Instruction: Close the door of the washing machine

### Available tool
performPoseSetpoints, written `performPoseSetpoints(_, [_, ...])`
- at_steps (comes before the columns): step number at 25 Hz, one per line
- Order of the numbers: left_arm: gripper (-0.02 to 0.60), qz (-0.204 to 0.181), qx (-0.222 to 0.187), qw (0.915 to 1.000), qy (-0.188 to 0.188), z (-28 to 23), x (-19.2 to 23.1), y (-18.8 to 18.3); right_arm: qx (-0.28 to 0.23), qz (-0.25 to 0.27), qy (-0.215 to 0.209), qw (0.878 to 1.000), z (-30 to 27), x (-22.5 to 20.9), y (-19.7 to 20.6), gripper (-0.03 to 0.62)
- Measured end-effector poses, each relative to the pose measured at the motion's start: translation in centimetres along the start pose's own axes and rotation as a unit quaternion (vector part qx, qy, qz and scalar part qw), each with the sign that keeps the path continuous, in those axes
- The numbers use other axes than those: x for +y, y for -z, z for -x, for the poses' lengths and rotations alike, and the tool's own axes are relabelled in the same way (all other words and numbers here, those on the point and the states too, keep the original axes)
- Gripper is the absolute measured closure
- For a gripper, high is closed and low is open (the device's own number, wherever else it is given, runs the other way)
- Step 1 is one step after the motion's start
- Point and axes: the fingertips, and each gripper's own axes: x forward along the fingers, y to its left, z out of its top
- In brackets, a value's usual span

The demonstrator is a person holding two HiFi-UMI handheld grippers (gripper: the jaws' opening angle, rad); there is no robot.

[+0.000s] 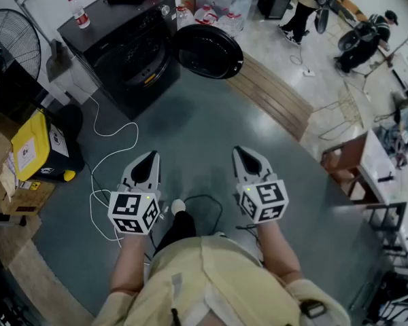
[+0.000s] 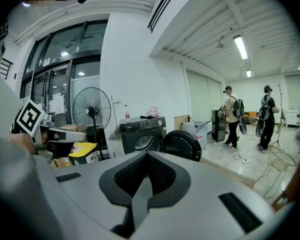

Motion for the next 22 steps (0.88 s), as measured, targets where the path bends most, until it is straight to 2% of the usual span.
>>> performPoseSetpoints(5, [0.583, -0.003, -0.001, 1.0, 0.003, -0.9, 1.8, -0.5, 0.001, -0.001, 0.005, 1.0, -1.9, 0.3, -0.7, 0.589])
performPoseSetpoints(10, [0.583, -0.003, -0.003, 0.9997, 0.024, -1.8, 3.8, -1.3, -0.004, -0.017, -0.004, 1.0, -4.4, 1.3, -1.5, 0.589])
performPoseSetpoints(16, [0.583, -0.01, 0.0, 0.9996, 0.027, -2.1, 7.9, -1.6, 0.007, -0.012, 0.002, 1.0, -8.3, 2.8, -1.1, 0.586])
performPoseSetpoints(17, [0.583, -0.013, 0.001, 0.9995, 0.029, -2.2, 8.6, -1.6, 0.006, -0.013, 0.006, 1.0, -8.9, 2.8, -1.1, 0.57])
performPoseSetpoints(19, [0.583, -0.018, 0.006, 0.9994, 0.03, -2.4, 9.9, -1.5, 0.008, -0.016, 0.012, 1.0, -10.2, 2.9, -0.9, 0.491])
performPoseSetpoints(22, [0.583, -0.009, 0.012, 0.9994, 0.03, -3.0, 11.4, -1.1, 0.018, -0.012, 0.016, 1.0, -12.0, 2.9, -0.5, 0.484])
